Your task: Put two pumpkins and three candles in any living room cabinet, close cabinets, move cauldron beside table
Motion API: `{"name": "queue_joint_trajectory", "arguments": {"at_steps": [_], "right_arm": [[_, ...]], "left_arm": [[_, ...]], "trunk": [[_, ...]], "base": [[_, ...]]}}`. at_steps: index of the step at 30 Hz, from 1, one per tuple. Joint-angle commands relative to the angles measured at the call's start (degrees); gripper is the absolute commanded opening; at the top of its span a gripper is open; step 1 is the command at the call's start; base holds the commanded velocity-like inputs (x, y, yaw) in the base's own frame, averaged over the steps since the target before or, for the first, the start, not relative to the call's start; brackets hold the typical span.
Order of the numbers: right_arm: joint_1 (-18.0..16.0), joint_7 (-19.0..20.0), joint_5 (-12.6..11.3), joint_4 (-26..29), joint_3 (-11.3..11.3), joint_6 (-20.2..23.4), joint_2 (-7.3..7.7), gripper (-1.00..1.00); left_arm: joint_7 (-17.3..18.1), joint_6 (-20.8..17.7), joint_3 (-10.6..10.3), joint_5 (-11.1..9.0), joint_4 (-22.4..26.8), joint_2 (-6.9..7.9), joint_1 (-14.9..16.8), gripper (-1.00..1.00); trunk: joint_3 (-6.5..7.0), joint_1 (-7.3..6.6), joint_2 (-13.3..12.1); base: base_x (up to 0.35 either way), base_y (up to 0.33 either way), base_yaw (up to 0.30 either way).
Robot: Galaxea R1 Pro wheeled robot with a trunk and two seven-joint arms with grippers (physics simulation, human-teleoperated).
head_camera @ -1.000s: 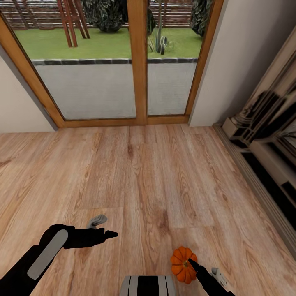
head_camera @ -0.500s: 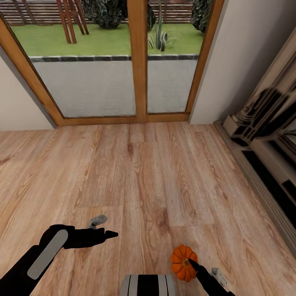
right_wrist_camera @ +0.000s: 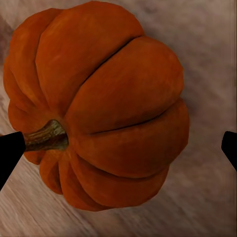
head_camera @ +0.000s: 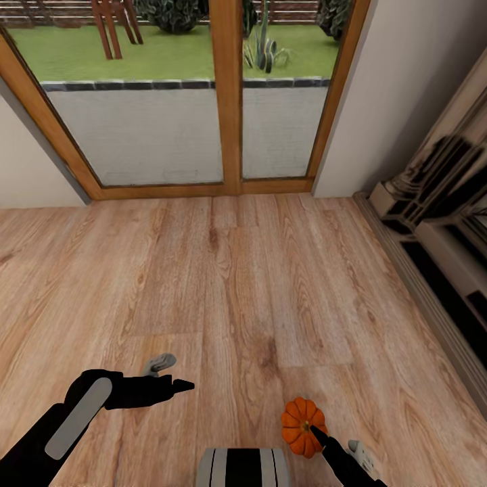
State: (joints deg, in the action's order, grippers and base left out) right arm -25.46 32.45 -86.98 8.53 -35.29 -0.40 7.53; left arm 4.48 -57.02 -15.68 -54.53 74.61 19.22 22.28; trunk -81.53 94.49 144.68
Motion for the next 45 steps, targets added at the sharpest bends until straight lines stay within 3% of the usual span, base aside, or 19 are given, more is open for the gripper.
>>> {"name": "queue_joint_trajectory", "arguments": {"at_steps": [1, 38, 45], "right_arm": [[0.0, 0.2, -0.6, 0.0, -0.5, 0.0, 0.03, 1.00], [0.0, 0.1, -0.6, 0.0, -0.6, 0.0, -0.04, 1.00], [0.0, -1.1, -0.6, 0.0, -0.6, -0.1, -0.01, 1.00]], "left_arm": [[0.5, -0.1, 0.0, 0.5, 0.0, 0.03, 0.0, 1.00], [0.4, 0.0, -0.1, 0.5, -0.3, -0.26, 0.0, 1.00], [0.4, 0.0, -0.1, 0.5, -0.2, -0.24, 0.0, 1.00]], "trunk": [[-0.04, -0.01, 0.0], [-0.04, -0.01, 0.0], [-0.92, 0.09, 0.1]], "base": [[0.000, 0.000, 0.000], [0.023, 0.011, 0.000], [0.000, 0.000, 0.000]]}}
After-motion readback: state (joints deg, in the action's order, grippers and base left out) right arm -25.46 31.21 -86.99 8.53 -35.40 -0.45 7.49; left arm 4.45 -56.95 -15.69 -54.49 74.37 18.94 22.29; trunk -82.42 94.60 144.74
